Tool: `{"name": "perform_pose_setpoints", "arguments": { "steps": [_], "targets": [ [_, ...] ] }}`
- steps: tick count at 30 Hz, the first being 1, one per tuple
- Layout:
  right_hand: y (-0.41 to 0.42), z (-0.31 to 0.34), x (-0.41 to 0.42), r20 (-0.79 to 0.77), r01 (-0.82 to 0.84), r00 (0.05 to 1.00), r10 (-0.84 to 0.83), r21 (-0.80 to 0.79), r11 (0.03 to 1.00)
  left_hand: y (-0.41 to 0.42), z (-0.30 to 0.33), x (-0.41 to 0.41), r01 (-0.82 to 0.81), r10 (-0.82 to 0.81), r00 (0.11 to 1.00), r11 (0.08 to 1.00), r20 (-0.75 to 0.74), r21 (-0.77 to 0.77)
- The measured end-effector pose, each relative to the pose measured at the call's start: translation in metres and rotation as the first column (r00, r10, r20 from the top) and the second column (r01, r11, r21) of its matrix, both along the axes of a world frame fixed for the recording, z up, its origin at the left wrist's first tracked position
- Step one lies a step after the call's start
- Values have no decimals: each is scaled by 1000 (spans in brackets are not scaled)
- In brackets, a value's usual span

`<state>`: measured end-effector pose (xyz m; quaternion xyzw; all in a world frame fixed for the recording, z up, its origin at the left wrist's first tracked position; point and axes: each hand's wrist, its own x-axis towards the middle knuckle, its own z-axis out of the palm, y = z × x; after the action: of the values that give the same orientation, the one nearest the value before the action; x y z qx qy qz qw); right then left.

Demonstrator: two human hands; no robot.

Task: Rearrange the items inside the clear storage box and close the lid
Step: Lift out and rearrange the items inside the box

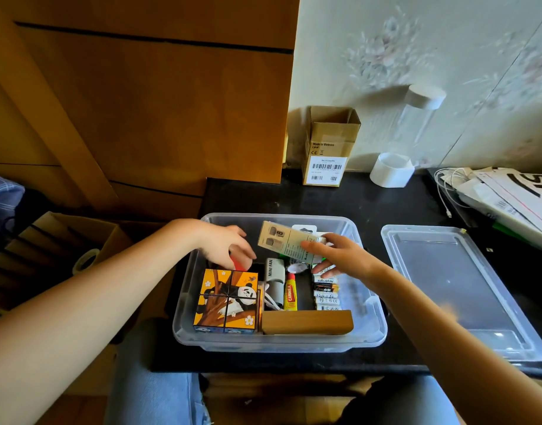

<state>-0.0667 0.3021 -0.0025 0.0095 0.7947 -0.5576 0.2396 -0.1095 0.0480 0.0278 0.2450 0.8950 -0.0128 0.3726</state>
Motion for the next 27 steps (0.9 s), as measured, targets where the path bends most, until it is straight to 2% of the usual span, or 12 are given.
{"name": "perform_pose_setpoints", "arguments": {
  "steps": [4, 7, 9, 11, 13, 15, 18, 20, 22, 23, 24, 27],
  "targets": [
    [-3, -7, -3, 106, -29, 994, 26, 32, 999, 10, -2, -8, -5, 2, 999, 997, -45, -74],
    [-8, -16, -6, 103, -78, 993, 63, 144, 986, 14, -7, -13, -37, 31, 996, 997, -83, -67],
    [-13, -22, -7, 58, -136, 991, 124, 273, 952, 11, -9, -13, -56, 53, 995, 998, -87, -37],
    [-16, -30, -5, 0, -210, 971, 238, 472, 856, 6, -12, -10, -94, 95, 990, 995, -100, 20],
    [-20, -36, -3, -8, -258, 938, 347, 655, 710, -1, -15, -4, -172, 188, 974, 977, -128, 129],
    [-23, -40, -2, -4, -276, 912, 410, 734, 621, -7, -15, 2, -216, 259, 949, 950, -179, 226],
    [-26, -33, -4, -7, -252, 927, 376, 729, 636, -13, -11, 12, -201, 317, 897, 913, -307, 356],
    [-27, -22, -4, -97, -142, 934, 344, 782, 607, -17, -4, 23, -169, 350, 853, 887, -387, 430],
    [-32, -11, -4, -173, -85, 923, 344, 779, 621, -22, 5, 35, -187, 378, 841, 874, -386, 449],
    [-37, -6, -4, -160, -125, 921, 354, 741, 660, -25, 8, 40, -207, 372, 860, 879, -348, 429],
    [-43, -1, -3, -102, -198, 928, 357, 677, 709, -26, 12, 44, -226, 351, 890, 894, -292, 386],
    [-63, 9, 2, 247, -442, 896, 368, 424, 791, -30, 21, 54, -295, 305, 952, 926, -6, 237]
  ]
}}
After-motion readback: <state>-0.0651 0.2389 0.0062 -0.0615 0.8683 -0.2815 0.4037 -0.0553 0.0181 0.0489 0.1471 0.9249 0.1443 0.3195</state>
